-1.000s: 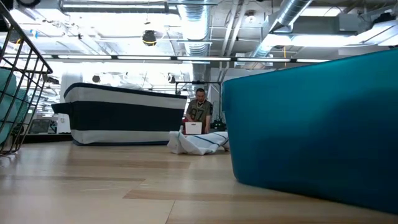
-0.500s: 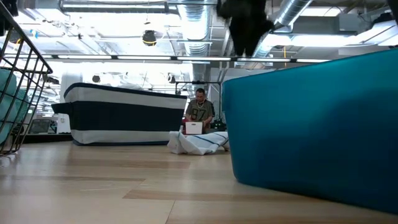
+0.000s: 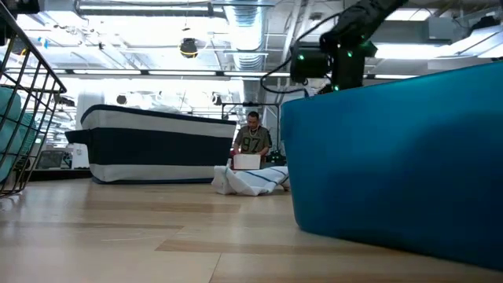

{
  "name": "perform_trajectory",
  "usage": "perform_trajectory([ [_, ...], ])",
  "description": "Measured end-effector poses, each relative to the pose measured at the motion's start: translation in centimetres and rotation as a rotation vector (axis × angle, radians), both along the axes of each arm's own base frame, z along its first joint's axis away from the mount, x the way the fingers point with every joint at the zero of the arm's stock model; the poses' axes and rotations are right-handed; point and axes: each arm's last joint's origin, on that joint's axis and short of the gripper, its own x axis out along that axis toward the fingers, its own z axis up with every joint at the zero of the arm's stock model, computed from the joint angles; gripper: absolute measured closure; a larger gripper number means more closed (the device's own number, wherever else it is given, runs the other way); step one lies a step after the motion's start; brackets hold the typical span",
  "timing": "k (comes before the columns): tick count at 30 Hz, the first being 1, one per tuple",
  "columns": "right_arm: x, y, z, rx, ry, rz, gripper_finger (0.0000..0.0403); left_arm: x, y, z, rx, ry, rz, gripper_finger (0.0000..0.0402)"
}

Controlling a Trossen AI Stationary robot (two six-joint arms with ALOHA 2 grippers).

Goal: Pick & Place Cloths
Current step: Put the gray patterned sock into the blue bin

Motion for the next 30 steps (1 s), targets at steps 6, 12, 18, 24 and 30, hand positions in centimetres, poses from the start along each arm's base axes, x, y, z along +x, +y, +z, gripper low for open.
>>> perform_trajectory([
  [6, -0.4, 1.0, -3.0, 0.01, -0.016, -0.024, 0.016, 0.2, 0.1, 0.2, 0.019, -0.052, 0.061, 0.0144],
  [12, -0.8, 1.3, -4.5, 0.014, 0.014, -0.044, 0.0269, 0.3, 0.2, 0.4, 0.038, -0.091, 0.116, 0.0144],
  [18, -0.7, 1.2, -4.1, 0.012, 0.008, -0.026, 0.0384, 0.3, 0.3, 0.4, 0.064, -0.112, 0.134, 0.0144],
  [24, 0.1, 2.0, 2.3, -0.021, -0.078, 0.039, 0.0397, 0.3, 0.4, 0.5, 0.063, -0.122, 0.134, 0.0144],
  [30, -1.1, 6.7, 11.1, -0.039, -0.28, 0.07, 0.04, 0.3, 0.4, 0.7, 0.053, -0.139, 0.144, 0.0144],
])
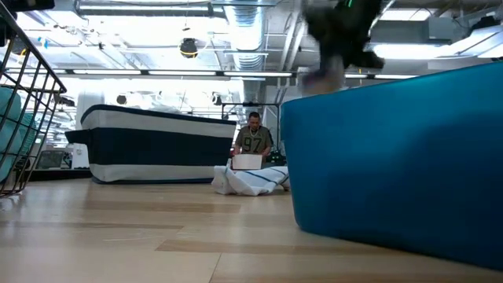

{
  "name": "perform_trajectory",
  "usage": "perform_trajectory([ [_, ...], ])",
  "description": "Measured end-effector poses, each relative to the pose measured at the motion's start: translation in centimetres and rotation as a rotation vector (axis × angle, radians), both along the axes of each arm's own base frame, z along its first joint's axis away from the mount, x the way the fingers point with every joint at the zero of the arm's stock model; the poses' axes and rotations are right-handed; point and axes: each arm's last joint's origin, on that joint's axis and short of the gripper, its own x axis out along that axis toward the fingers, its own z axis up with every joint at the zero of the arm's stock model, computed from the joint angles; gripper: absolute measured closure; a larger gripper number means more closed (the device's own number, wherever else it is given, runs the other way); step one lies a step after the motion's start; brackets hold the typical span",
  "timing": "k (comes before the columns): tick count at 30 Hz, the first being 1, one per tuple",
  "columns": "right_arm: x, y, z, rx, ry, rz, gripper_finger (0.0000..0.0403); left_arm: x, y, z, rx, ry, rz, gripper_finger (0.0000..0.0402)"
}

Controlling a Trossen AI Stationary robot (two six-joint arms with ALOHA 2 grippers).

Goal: Pick & Place Cloths
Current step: Put the gray patterned sock into the blue bin, then put the white patterned sock into the blue bin

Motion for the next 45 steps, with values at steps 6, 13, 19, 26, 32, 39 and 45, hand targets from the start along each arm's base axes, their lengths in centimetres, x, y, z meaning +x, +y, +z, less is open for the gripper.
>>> perform_trajectory([
  [6, -2.3, 7.8, 2.6, 0.129, -0.119, 0.007, 0.04, 0.1, 0.1, 0.1, 0.013, -0.031, 0.045, 0.0145],
  [13, -4.2, 15.0, -2.4, 0.153, 0.082, -0.153, 0.04, 0.1, 0.2, 0.2, 0.031, -0.06, 0.092, 0.0145],
  [19, -3.3, 17.6, -7.5, 0.165, 0.298, -0.187, 0.0398, 0.1, 0.3, 0.3, 0.041, -0.071, 0.113, 0.0145],
  [26, -2.1, 17.8, -10.8, 0.111, 0.397, -0.21, 0.0338, 0.1, 0.3, 0.3, 0.041, -0.071, 0.113, 0.0145],
  [32, -2.0, 17.4, -10.3, 0.165, 0.417, -0.164, 0.0203, 0.1, 0.3, 0.3, 0.035, -0.069, 0.106, 0.0144],
  [39, -1.7, 14.9, -4.7, 0.226, 0.265, -0.155, 0.0086, 0.2, 0.3, 0.3, 0.034, -0.072, 0.11, 0.0144],
  [45, 0.8, 10.7, -1.9, 0.102, 0.11, -0.139, 0.0072, 0.2, 0.3, 0.3, 0.028, -0.076, 0.114, 0.0144],
])
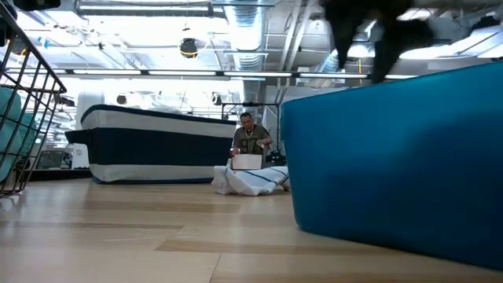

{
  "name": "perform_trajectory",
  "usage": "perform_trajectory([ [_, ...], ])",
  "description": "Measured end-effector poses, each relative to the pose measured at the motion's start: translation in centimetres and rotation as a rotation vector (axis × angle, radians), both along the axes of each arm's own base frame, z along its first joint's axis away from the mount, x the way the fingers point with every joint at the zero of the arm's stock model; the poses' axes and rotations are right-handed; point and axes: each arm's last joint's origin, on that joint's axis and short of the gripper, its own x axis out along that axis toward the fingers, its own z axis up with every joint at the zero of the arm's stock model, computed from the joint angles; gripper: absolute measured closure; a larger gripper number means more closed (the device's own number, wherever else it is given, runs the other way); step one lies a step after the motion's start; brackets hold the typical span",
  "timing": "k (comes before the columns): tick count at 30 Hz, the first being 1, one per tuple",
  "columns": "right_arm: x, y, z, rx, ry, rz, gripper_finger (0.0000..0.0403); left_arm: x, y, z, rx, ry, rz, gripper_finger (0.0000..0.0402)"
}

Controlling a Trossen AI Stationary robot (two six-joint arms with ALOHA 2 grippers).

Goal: Pick & Place Cloths
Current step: Put the white patterned sock into the blue bin

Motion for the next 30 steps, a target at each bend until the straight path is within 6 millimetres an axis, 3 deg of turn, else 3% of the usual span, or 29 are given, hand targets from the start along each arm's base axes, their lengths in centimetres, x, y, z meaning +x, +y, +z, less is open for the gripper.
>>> perform_trajectory([
  [4, 3.0, -3.0, -1.5, -0.044, -0.038, 0.012, 0.0072, 0.0, 0.0, 0.0, -0.006, -0.002, 0.002, 0.0144],
  [10, 7.0, -6.7, -6.2, -0.049, -0.031, 0.006, 0.0072, 0.0, 0.0, 0.0, -0.006, -0.003, 0.002, 0.0144],
  [20, 10.3, -8.5, -13.3, 0.056, 0.002, 0.062, 0.0085, 0.0, 0.0, 0.0, -0.006, -0.007, 0.006, 0.0145],
  [24, 10.4, -8.1, -13.5, 0.044, 0.017, 0.062, 0.0156, 0.0, 0.0, 0.0, -0.006, -0.009, 0.009, 0.0145],
  [30, 10.2, -8.1, -13.5, 0.009, 0.034, 0.085, 0.037, 0.1, 0.1, 0.0, 0.012, -0.023, 0.036, 0.0145],
])
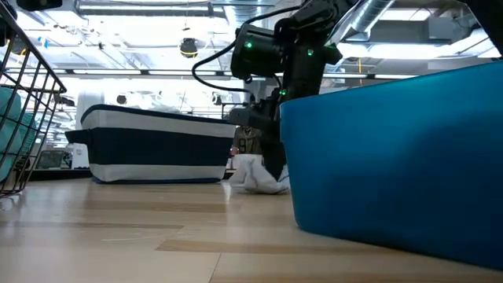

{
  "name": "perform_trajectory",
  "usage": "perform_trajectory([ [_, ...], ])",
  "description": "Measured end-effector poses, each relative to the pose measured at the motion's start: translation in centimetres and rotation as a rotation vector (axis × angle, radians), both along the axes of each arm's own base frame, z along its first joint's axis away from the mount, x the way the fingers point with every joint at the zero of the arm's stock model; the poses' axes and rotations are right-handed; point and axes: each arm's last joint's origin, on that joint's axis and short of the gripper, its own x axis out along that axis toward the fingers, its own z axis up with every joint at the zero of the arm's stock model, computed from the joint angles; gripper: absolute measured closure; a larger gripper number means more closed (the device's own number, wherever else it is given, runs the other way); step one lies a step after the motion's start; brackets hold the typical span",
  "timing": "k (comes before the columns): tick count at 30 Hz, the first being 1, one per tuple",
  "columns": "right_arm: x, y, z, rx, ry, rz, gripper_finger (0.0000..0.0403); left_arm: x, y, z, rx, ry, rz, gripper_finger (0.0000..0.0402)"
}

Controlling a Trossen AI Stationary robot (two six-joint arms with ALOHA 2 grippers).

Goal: Pick & Place Cloths
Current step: Put the white patterned sock into the blue bin

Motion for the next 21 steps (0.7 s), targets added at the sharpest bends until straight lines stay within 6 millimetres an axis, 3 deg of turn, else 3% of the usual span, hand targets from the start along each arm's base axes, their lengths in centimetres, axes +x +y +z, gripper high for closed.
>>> perform_trajectory([
  [4, -0.6, 0.2, 1.9, 0.01, -0.018, 0.011, 0.0382, 0.0, 0.0, 0.0, 0.006, -0.006, 0.011, 0.0145],
  [9, -3.5, 1.8, 9.7, -0.011, -0.147, 0.037, 0.0393, 0.0, 0.1, 0.0, 0.013, -0.012, 0.023, 0.0145],
  [14, -9.0, 5.3, 16.8, -0.013, -0.281, -0.012, 0.0398, -0.1, 0.2, 0.1, 0.013, -0.022, 0.034, 0.0145],
  [17, -12.2, 8.0, 19.2, 0.041, -0.339, -0.046, 0.0395, -0.3, 0.5, 0.3, -0.001, -0.034, 0.035, 0.0145],
  [21, -15.4, 11.6, 20.2, 0.113, -0.357, -0.091, 0.0394, -0.8, 1.1, 0.7, -0.025, -0.056, 0.038, 0.0145],
])
